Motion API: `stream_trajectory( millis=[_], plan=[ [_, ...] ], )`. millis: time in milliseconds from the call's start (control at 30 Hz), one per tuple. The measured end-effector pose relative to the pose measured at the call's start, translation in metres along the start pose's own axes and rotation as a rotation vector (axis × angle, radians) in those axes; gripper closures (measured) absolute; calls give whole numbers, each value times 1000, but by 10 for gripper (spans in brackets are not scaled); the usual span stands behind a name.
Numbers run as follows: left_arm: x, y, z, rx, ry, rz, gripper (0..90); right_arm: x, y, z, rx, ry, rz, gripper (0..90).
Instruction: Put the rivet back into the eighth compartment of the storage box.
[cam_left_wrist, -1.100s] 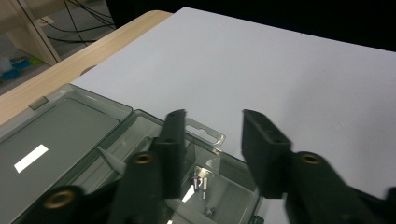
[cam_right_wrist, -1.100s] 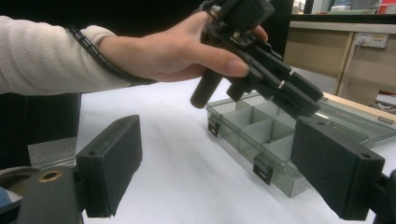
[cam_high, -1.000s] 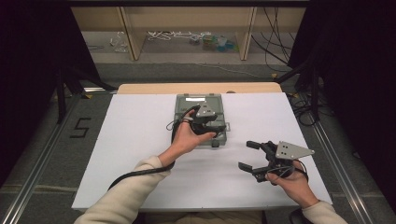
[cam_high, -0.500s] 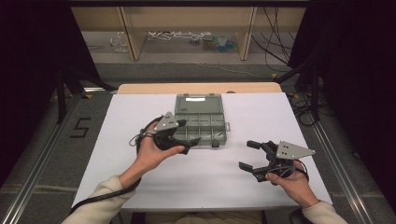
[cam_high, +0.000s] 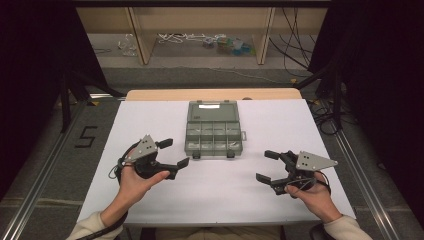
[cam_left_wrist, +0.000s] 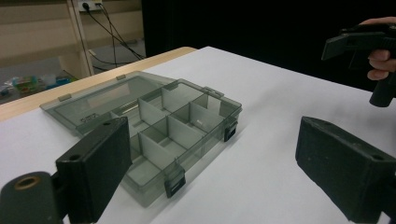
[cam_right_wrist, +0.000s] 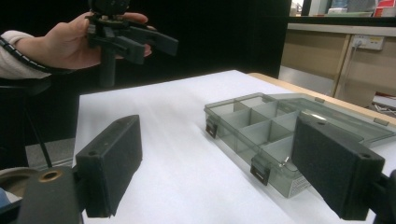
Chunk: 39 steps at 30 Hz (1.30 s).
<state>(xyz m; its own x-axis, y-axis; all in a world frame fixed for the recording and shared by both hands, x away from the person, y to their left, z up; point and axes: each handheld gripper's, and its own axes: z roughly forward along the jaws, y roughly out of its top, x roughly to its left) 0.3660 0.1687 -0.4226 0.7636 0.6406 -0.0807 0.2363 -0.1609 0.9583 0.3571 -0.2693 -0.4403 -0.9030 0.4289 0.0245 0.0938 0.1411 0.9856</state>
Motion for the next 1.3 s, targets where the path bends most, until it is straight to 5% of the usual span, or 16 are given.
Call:
stream_trajectory(
  millis=[467,733,767,933,1000,1300],
  plan=[
    [4,-17,-27,0,41,11,99,0,0,-1,-4,-4,9,175],
    [8,-23,-33,-17,15,12,96,1,0,-2,12,-10,27,176],
    [9,-23,-34,-19,11,14,96,0,0,-1,-11,-11,-1,176],
    [13,-24,-37,-82,-24,-12,96,0,0,-2,-6,-12,0,175],
    [14,-24,-35,-76,-31,17,98,1,0,-2,11,-7,24,176],
    [13,-25,-31,-43,-39,19,100,-2,-1,-1,-11,-7,3,176]
  ],
)
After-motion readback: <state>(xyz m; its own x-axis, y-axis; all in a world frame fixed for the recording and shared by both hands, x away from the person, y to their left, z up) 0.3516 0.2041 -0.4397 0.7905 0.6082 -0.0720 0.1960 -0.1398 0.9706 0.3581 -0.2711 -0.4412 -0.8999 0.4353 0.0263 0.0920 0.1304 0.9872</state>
